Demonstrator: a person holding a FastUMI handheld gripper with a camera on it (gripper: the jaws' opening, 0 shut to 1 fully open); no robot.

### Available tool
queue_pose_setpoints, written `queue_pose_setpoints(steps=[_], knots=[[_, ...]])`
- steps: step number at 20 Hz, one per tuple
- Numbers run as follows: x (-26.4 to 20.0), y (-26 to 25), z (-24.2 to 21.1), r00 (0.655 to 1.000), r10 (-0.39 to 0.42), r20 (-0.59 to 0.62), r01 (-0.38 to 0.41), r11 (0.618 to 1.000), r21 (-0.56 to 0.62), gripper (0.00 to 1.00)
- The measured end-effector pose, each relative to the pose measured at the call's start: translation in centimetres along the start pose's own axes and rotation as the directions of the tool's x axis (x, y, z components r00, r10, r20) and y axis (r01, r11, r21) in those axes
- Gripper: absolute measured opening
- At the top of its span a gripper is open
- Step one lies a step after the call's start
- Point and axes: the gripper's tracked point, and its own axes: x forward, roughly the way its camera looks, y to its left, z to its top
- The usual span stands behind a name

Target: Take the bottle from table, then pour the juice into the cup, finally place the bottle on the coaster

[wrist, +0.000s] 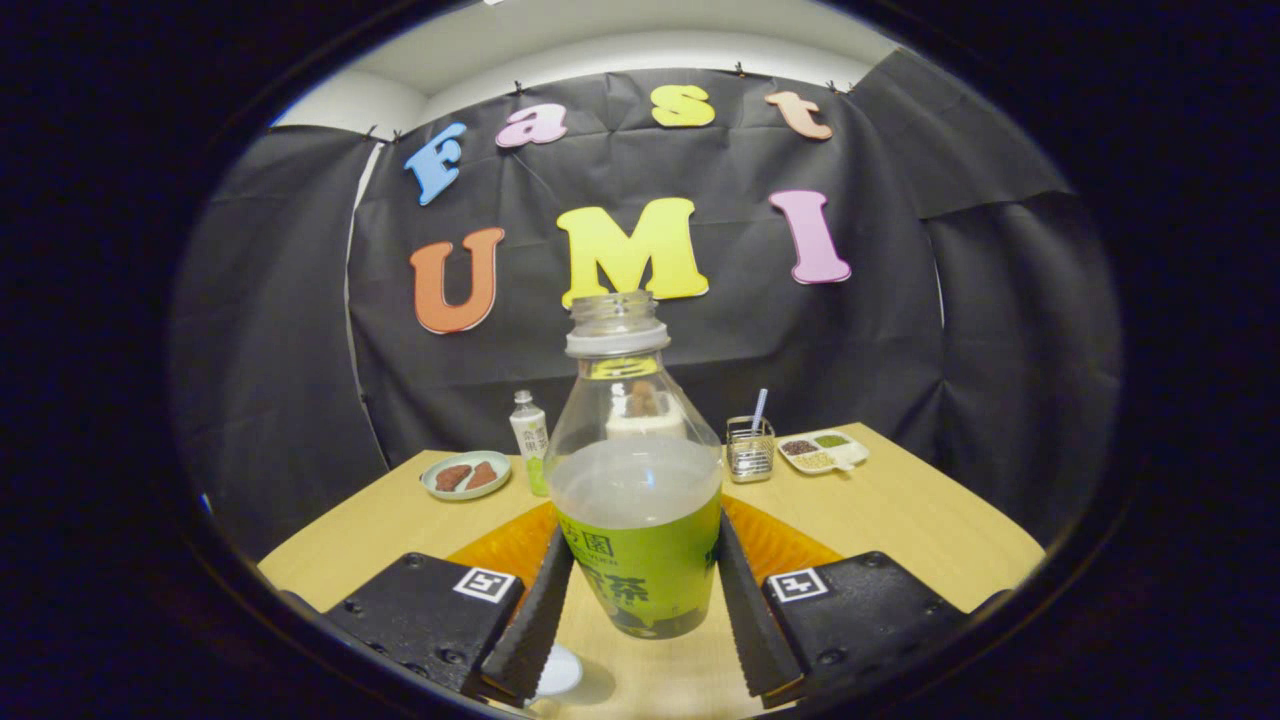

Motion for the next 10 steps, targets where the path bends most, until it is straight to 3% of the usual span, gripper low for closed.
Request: queue_pose_setpoints(steps=[10], knots=[[8.9,-1.5,-6.4,0.998,0.04,-0.052,-0.04,0.999,0.006,0.78]])
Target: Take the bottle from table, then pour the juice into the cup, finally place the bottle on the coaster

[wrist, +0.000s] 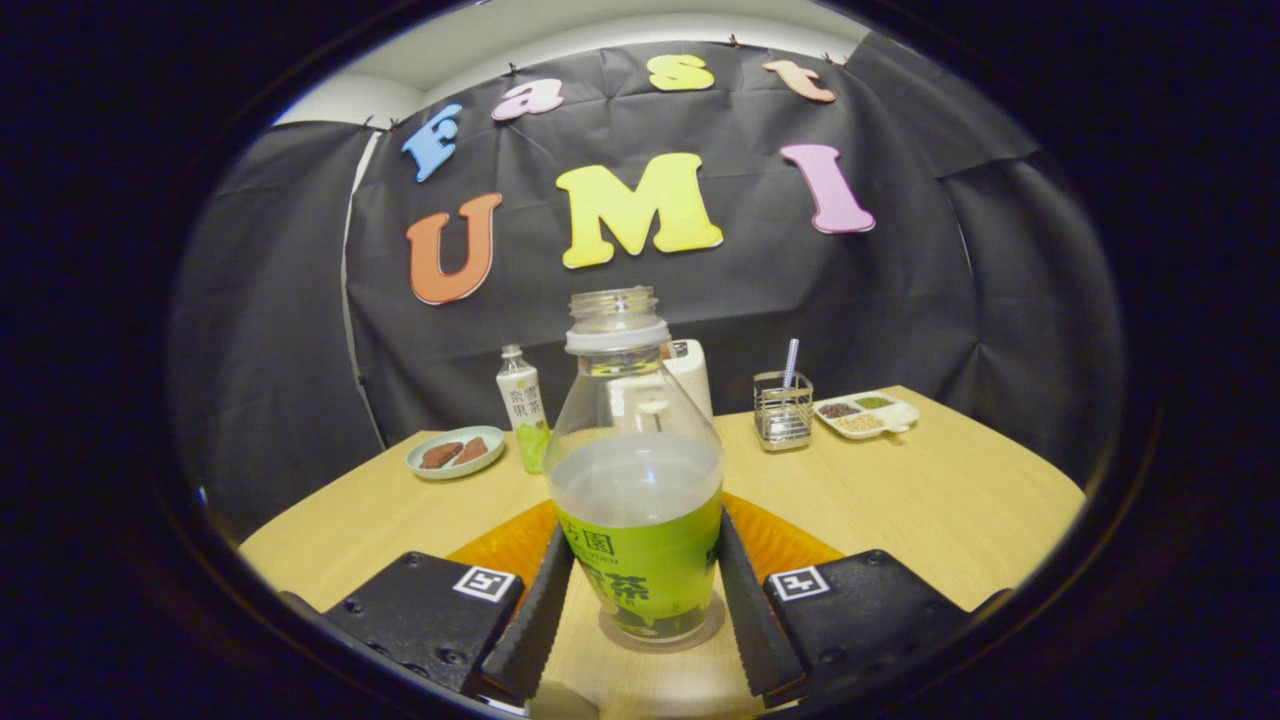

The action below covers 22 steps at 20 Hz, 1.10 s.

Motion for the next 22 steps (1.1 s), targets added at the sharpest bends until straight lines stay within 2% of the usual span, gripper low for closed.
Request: queue_pose_setpoints(steps=[3,9,13,19,22], knots=[[1.3,0.0,-0.9,1.0,0.013,-0.023,-0.013,1.0,0.024,0.78],[2.3,0.0,-1.8,0.998,0.035,-0.052,-0.036,0.999,-0.018,0.8],[2.4,-0.5,-2.4,0.995,0.049,-0.09,-0.05,0.999,-0.011,0.98],[-1.0,-0.7,-0.7,0.998,0.045,-0.047,-0.046,0.999,-0.014,1.0],[-3.4,0.2,0.4,0.997,0.077,-0.022,-0.077,0.997,-0.002,1.0]])
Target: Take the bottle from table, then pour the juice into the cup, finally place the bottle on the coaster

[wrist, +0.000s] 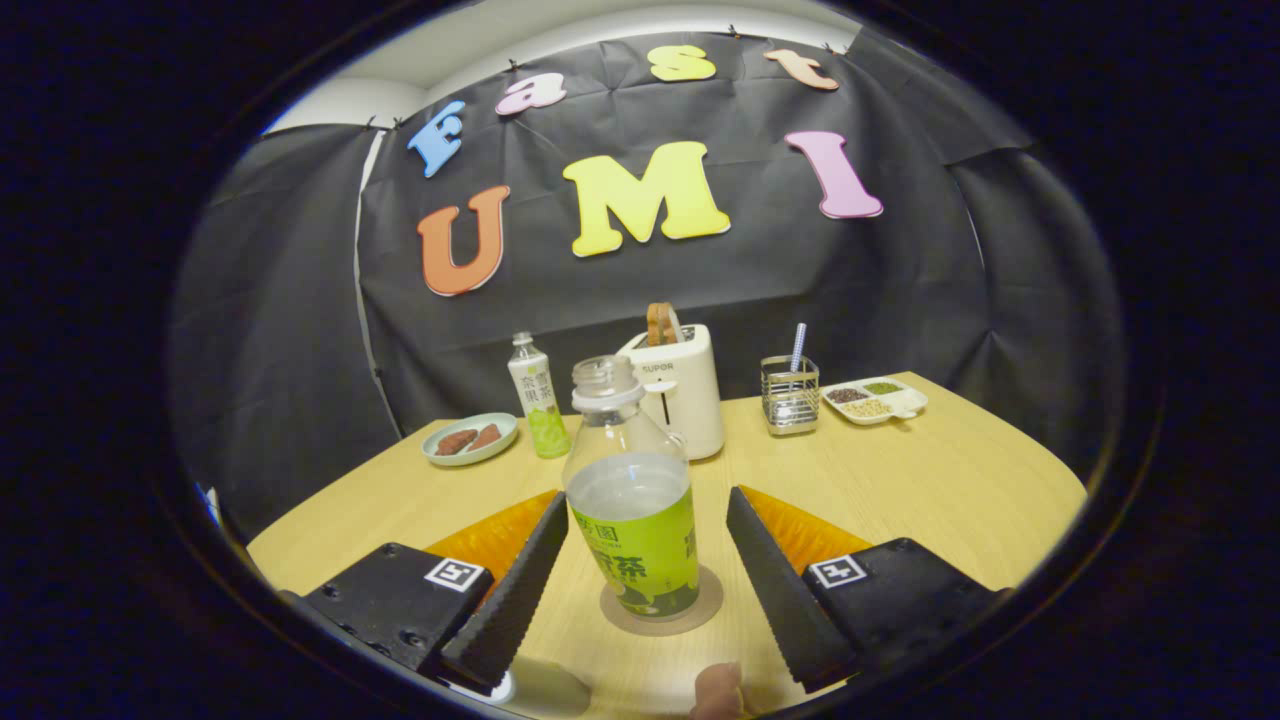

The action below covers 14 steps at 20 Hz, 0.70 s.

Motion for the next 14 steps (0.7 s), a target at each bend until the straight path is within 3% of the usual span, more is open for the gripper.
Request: queue_pose_setpoints(steps=[6,10,14], knots=[[-6.6,0.6,0.9,0.999,-0.006,0.038,0.007,0.999,-0.045,1.0],[-12.2,0.8,0.9,0.998,0.018,0.053,-0.018,1.0,-0.001,1.0],[-17.6,-1.1,0.7,0.997,-0.019,0.069,0.021,1.0,-0.022,1.0]])
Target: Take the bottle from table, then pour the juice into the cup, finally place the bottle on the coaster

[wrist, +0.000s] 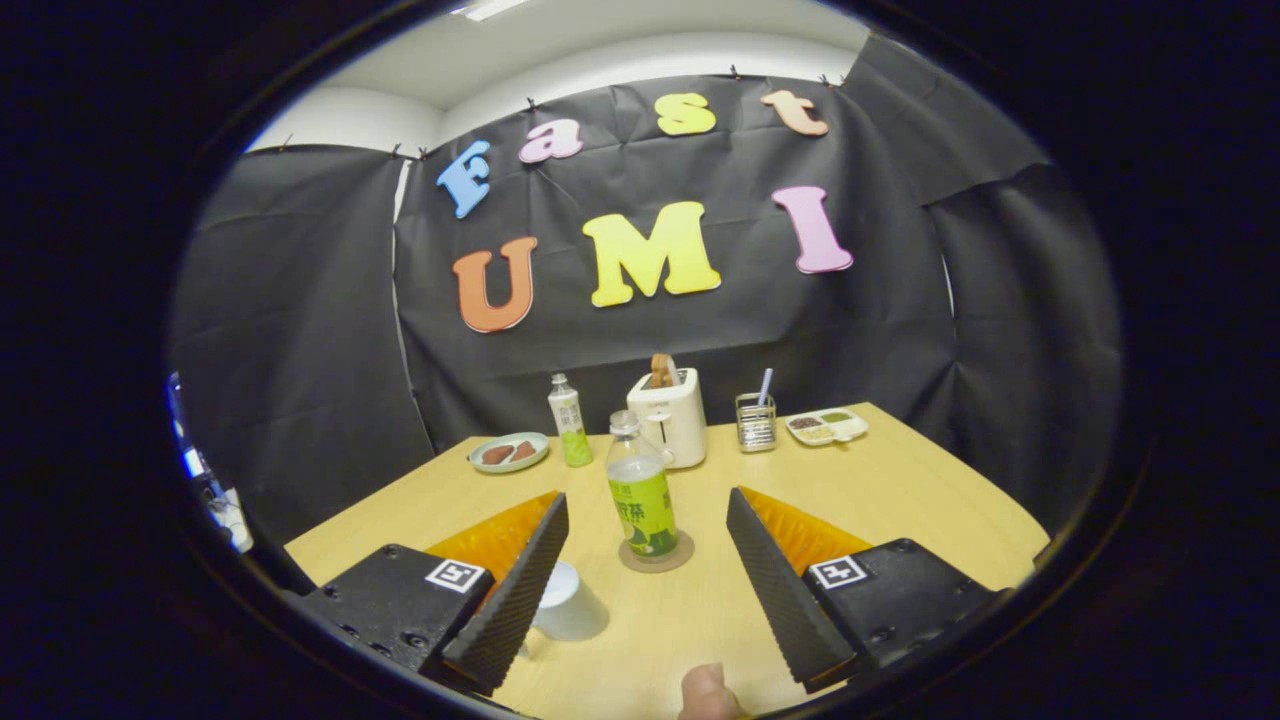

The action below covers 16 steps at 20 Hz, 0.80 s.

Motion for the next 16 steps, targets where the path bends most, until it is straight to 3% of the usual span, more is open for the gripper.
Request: queue_pose_setpoints(steps=[6,10,16], knots=[[-8.4,-1.1,-0.2,0.999,-0.037,0.017,0.037,0.999,0.007,1.0],[-11.8,-1.1,-1.5,0.997,-0.069,0.032,0.07,0.997,-0.033,1.0],[-16.5,-1.8,-0.7,0.993,-0.088,0.075,0.088,0.996,0.002,1.0]])
